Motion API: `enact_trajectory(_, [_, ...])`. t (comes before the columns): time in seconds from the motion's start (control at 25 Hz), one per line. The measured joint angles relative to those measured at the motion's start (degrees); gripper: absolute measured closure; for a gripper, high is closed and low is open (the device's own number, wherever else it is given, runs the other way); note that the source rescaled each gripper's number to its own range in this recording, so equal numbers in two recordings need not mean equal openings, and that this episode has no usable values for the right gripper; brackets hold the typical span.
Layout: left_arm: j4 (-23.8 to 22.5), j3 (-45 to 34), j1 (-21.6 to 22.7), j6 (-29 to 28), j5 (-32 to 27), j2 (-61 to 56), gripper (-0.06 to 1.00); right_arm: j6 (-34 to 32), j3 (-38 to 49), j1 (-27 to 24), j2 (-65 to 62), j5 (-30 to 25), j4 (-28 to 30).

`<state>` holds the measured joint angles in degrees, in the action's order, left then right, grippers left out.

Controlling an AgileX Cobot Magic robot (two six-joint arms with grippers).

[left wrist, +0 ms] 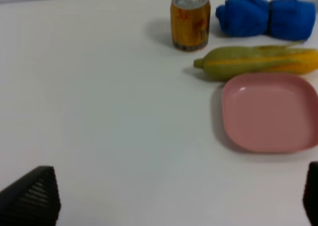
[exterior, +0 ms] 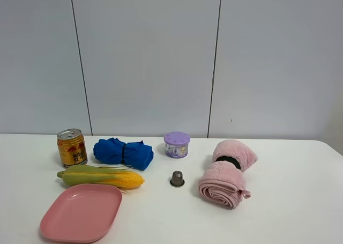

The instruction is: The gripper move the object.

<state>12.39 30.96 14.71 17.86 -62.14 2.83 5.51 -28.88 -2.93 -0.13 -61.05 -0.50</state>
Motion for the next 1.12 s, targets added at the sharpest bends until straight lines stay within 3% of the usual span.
enact_trajectory(1.12, [-0.23,-1.49,0.0,-0.47,0.68,-3.01,-0.06,0.0,0.0,0.0,0.0,0.0,0.0])
